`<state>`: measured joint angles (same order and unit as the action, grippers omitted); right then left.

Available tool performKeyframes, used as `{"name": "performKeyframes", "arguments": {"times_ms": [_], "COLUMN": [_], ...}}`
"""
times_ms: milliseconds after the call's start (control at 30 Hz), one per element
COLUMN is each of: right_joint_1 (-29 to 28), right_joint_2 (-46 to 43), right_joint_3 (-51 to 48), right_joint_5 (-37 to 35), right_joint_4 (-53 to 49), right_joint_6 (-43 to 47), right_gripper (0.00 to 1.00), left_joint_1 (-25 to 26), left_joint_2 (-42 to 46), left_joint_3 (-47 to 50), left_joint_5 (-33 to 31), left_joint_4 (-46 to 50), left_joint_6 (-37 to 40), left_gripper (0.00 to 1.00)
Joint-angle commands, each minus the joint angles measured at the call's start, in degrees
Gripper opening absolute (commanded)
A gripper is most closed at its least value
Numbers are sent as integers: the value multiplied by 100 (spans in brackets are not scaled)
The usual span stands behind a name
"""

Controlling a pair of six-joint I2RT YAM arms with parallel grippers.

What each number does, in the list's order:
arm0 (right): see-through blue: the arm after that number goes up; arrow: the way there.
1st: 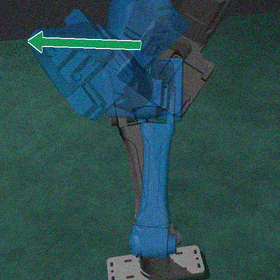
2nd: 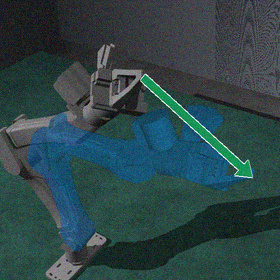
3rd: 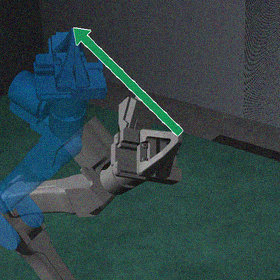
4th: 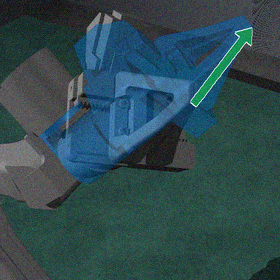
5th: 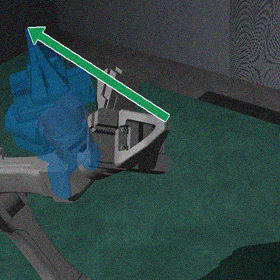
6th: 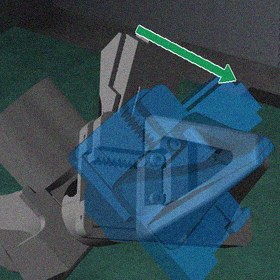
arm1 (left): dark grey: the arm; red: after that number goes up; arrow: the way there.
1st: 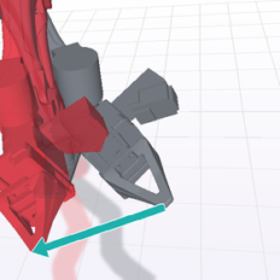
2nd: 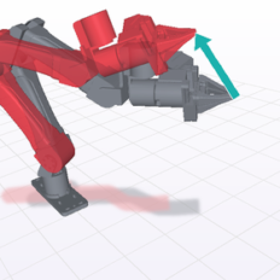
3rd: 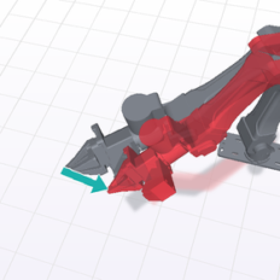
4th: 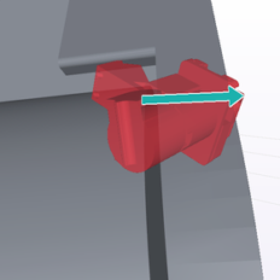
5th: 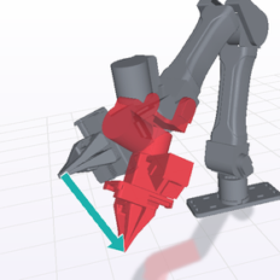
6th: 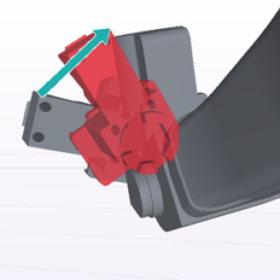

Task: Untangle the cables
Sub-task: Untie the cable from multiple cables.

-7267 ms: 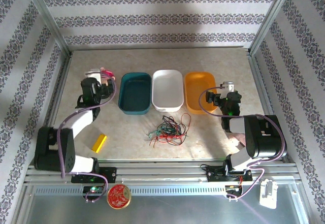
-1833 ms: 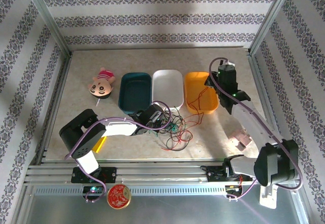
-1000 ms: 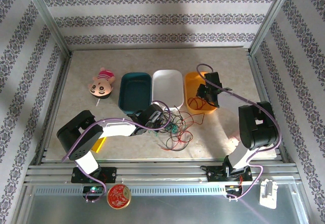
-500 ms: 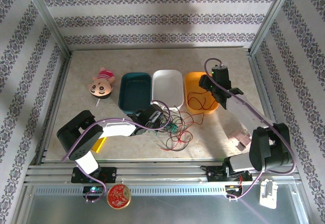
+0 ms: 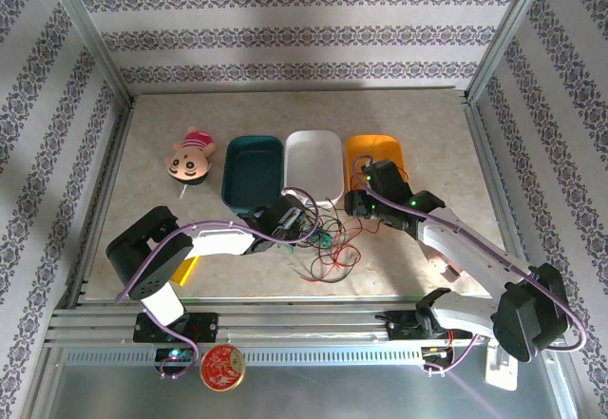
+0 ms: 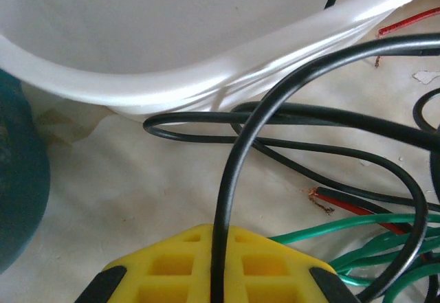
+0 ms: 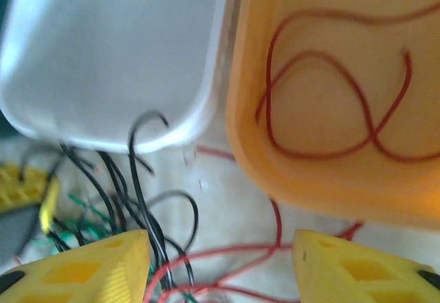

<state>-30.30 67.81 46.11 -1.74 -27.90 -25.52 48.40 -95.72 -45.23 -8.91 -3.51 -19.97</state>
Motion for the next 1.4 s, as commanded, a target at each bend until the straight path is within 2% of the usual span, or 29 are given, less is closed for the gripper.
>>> {"name": "performKeyframes", "arguments": {"times_ms": [0,100,267,567,733,933,1100,1300,1367], "right_joint_1": [-11,-11,69,883,1091,1101,963,782,763], "right_joint_2": [71,376,668,654,787,1209,1459,1677,1708], "right_joint_3": [-144,-128,-214,-555,-708,-656,-600,-411,-388], "right_joint_5": [302,537,214,381,332,333,30,-421,-499], "right_joint_4": [-489,-623,-655,-307,-84,83,4,-324,-371], "right_joint_6": [291,247,115,-103,-181,-207,-312,-482,-522], "right_gripper": [57,57,58,59,59,58,56,50,43], "left_joint_1": [99,99,100,99,105,108,107,108,108], "left_joint_2": [-29,-76,-43,-17,-9,-8,49,71,80], "left_joint_3": [-17,-98,-61,-42,-57,-107,-96,-74,-75], "left_joint_5": [-140,-138,-144,-152,-134,-111,-137,-188,-193], "left_joint_4": [-42,61,35,79,91,140,169,131,122], "left_joint_6": [-1,32,32,37,56,98,125,99,81], "left_gripper": [0,0,0,0,0,0,0,0,0]}}
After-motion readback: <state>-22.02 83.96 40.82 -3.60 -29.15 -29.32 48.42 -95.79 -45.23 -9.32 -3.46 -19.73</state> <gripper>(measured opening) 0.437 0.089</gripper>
